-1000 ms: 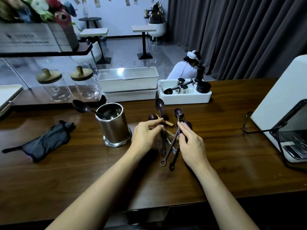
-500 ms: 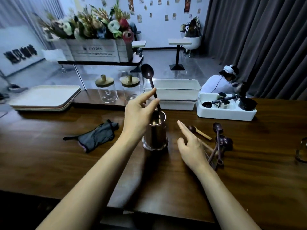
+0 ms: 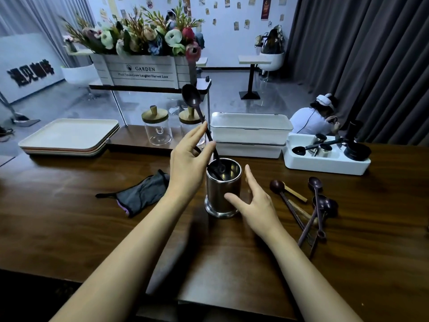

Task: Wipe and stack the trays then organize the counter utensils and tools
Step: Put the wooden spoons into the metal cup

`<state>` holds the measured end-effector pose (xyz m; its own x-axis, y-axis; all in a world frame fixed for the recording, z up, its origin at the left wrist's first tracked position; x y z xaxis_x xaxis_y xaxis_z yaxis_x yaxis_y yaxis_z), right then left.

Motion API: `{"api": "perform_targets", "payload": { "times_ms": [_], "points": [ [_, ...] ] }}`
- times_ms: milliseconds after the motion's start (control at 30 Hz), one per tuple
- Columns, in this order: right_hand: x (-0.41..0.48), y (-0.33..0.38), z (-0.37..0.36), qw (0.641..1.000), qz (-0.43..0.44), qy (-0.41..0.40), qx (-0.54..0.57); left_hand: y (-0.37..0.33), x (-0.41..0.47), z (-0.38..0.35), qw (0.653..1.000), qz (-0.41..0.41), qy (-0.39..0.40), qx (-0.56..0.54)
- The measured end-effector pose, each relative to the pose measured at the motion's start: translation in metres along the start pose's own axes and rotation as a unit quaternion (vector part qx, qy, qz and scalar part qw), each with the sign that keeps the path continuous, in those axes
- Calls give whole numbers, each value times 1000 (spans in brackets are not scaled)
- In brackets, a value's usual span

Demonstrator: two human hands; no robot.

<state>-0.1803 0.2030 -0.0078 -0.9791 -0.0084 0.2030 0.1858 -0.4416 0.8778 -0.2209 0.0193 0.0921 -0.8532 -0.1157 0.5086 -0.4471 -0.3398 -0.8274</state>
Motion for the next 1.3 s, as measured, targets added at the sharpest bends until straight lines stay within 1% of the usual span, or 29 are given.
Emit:
{"api": "perform_targets", "payload": {
  "times_ms": [100, 200, 567, 700, 833, 1000, 1167, 1300],
  "points": [
    [8, -4, -10, 999, -4, -10, 46, 4, -12, -3, 999, -27, 3, 36],
    [14, -10, -16, 997, -10, -27, 67, 16, -25, -6, 998, -36, 9, 59],
    [17, -12, -20, 995, 3, -61, 81, 43, -52, -7, 995, -30, 49, 86],
    [6, -10, -13, 993, 2, -91, 78, 51, -56, -11, 995, -34, 75, 57],
    [-9, -11, 2, 991, -10, -119, 60, 45, -61, -23, 993, -61, 98, 27],
    [-24, -16, 22, 986, -33, -148, 72, 41, -73, -43, 989, -70, 131, -14],
    [-28, -22, 27, 987, -39, -141, 65, 42, -84, -49, 988, -66, 136, -27],
    [-26, -25, 27, 991, -52, -106, 67, 48, -91, -50, 991, -37, 130, -12]
  ]
}}
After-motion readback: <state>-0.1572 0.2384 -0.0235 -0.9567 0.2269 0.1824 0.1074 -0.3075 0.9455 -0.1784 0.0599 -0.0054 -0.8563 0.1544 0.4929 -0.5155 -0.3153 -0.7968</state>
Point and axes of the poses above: each hand's wrist, its own x-axis towards the middle knuckle, its own z-axis out of the back of the hand, y = z × x, the point moved 6 cm from there along x, towards the middle knuckle, and after that the axes turned 3 degrees about z, right-handed, at the moved point
